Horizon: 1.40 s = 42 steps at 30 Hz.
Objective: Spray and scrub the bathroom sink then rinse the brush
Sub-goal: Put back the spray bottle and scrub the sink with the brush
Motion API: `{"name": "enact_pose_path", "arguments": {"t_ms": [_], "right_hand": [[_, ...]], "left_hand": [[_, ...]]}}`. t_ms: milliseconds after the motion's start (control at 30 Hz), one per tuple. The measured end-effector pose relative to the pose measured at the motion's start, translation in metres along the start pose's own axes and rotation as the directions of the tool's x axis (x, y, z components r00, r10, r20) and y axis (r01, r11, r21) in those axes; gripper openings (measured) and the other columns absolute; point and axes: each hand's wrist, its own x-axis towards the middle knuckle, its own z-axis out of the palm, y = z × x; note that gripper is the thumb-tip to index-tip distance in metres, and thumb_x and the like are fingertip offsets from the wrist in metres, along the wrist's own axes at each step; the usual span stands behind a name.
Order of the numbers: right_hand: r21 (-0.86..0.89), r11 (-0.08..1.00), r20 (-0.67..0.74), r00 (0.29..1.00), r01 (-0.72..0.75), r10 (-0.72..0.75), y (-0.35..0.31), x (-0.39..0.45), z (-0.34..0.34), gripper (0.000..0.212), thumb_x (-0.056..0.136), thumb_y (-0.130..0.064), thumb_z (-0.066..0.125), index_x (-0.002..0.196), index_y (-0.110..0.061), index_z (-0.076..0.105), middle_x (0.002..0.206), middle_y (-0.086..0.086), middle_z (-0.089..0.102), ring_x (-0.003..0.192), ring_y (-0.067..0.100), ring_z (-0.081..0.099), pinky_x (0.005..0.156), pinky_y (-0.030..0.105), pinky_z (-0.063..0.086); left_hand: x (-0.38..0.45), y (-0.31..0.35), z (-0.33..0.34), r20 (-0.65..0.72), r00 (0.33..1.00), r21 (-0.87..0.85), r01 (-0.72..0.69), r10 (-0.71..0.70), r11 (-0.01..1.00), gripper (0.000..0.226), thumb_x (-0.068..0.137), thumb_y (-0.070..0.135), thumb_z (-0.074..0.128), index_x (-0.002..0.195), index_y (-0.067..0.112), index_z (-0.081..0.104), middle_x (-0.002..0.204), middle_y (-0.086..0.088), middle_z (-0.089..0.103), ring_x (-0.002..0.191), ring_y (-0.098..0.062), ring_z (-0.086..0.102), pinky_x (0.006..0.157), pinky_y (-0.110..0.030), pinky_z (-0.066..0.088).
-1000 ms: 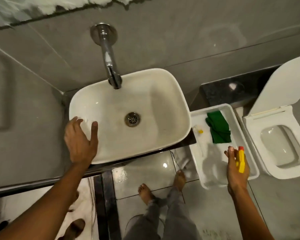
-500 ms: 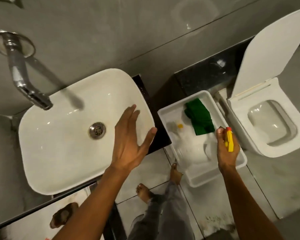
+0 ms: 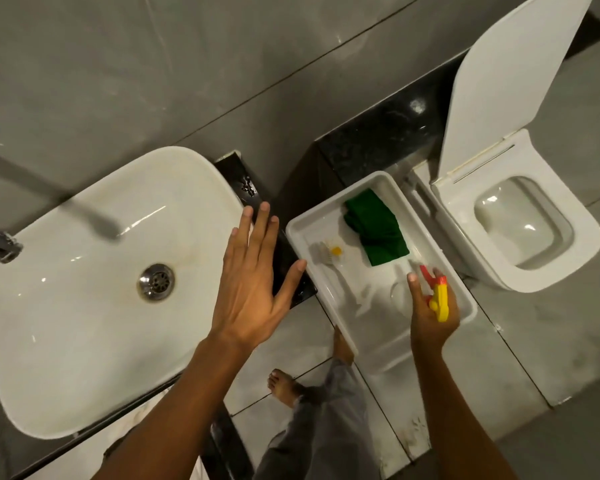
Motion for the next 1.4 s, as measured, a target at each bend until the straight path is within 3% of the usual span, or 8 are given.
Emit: {"name": "enact_pose_path", "arguments": {"t_ms": [167, 300, 467, 700, 900, 1067, 1267, 1400], "right_hand": [[0.024, 0.967, -0.252, 0.934, -0.255, 0.253, 0.007, -0.066, 0.013, 0.069, 0.077, -0.059, 0.087, 0.128, -0.022, 0.059, 0.128, 0.006, 0.060, 0.118, 0.029, 0.062, 0.104, 0.052, 0.054], [-0.131, 0.978, 0.144, 0.973, -0.162, 0.180, -0.007, -0.100, 0.042, 0.049, 0.088, -0.048, 0.080, 0.128, -0.025, 0.060, 0.124, -0.002, 0.065, 0.111, 0.022, 0.066, 0.099, 0.052, 0.059], [-0.547, 0.822, 0.447, 0.885, 0.159, 0.126, -0.023, -0.061, 0.096, 0.049, 0.104, -0.037, 0.063, 0.148, -0.017, 0.055, 0.146, 0.011, 0.058, 0.135, 0.030, 0.054, 0.113, 0.048, 0.046], [-0.724, 0.639, 0.546, 0.781, 0.259, 0.301, -0.026, -0.040, 0.115, 0.038, 0.107, -0.032, 0.057, 0.138, -0.009, 0.053, 0.135, 0.014, 0.061, 0.124, 0.033, 0.061, 0.103, 0.049, 0.053], [-0.664, 0.741, 0.565, 0.716, 0.101, 0.409, -0.027, -0.041, 0.110, 0.036, 0.111, -0.018, 0.049, 0.138, 0.006, 0.044, 0.140, 0.028, 0.056, 0.128, 0.042, 0.058, 0.108, 0.052, 0.048], [-0.682, 0.725, 0.577, 0.680, 0.095, 0.453, -0.049, -0.052, 0.088, 0.044, 0.109, -0.008, 0.045, 0.149, 0.005, 0.030, 0.144, 0.033, 0.054, 0.131, 0.049, 0.057, 0.110, 0.054, 0.046], [-0.597, 0.745, 0.585, 0.797, 0.298, 0.150, -0.092, -0.067, 0.056, 0.050, 0.115, -0.036, 0.031, 0.128, -0.004, 0.066, 0.126, 0.026, 0.072, 0.120, 0.047, 0.066, 0.100, 0.046, 0.051], [-0.423, 0.833, 0.532, 0.842, 0.357, -0.091, -0.135, -0.090, 0.055, 0.043, 0.114, -0.032, 0.032, 0.129, -0.016, 0.069, 0.126, 0.015, 0.075, 0.116, 0.041, 0.068, 0.089, 0.039, 0.050]], "left_hand": [[0.001, -0.003, 0.002, -0.020, 1.000, -0.003, 0.000, 0.000, 1.000, 0.078, 0.110, 0.067, 0.033, 0.170, 0.017, 0.027, 0.183, 0.003, 0.006, 0.169, -0.017, -0.006, 0.136, -0.053, 0.015], [0.001, -0.004, 0.005, -0.020, 1.000, 0.044, -0.020, 0.021, 0.999, 0.078, 0.110, 0.068, 0.034, 0.167, 0.015, 0.034, 0.182, 0.001, 0.011, 0.170, -0.018, -0.006, 0.136, -0.046, 0.011], [0.002, -0.001, 0.004, -0.023, 1.000, 0.034, 0.009, -0.008, 0.999, 0.077, 0.110, 0.069, 0.032, 0.167, 0.018, 0.033, 0.182, 0.002, 0.012, 0.169, -0.016, -0.005, 0.136, -0.051, 0.016], [0.002, 0.003, 0.000, 0.003, 0.999, 0.009, 0.036, -0.036, 0.999, 0.077, 0.110, 0.066, 0.033, 0.168, 0.015, 0.034, 0.182, 0.001, 0.013, 0.169, -0.016, -0.005, 0.136, -0.053, 0.018], [0.000, 0.004, -0.002, -0.015, 0.999, -0.008, 0.038, -0.038, 0.999, 0.078, 0.110, 0.065, 0.037, 0.169, 0.014, 0.030, 0.182, -0.002, 0.012, 0.170, -0.018, -0.002, 0.137, -0.050, 0.016], [-0.002, 0.005, -0.010, -0.025, 0.999, -0.068, 0.027, -0.028, 0.997, 0.085, 0.107, 0.067, 0.035, 0.169, 0.010, 0.026, 0.182, -0.006, 0.013, 0.170, -0.022, 0.005, 0.135, -0.053, 0.019], [-0.024, -0.009, -0.032, -0.182, 0.983, -0.140, -0.041, 0.015, 0.989, 0.079, 0.109, 0.061, 0.038, 0.163, 0.004, 0.037, 0.177, -0.013, 0.027, 0.168, -0.029, 0.019, 0.134, -0.056, 0.020], [-0.059, -0.064, -0.057, -0.260, 0.953, -0.117, 0.129, -0.156, 0.985, 0.077, 0.110, 0.060, 0.038, 0.163, 0.005, 0.036, 0.179, -0.010, 0.025, 0.168, -0.028, 0.018, 0.134, -0.054, 0.019]]}}
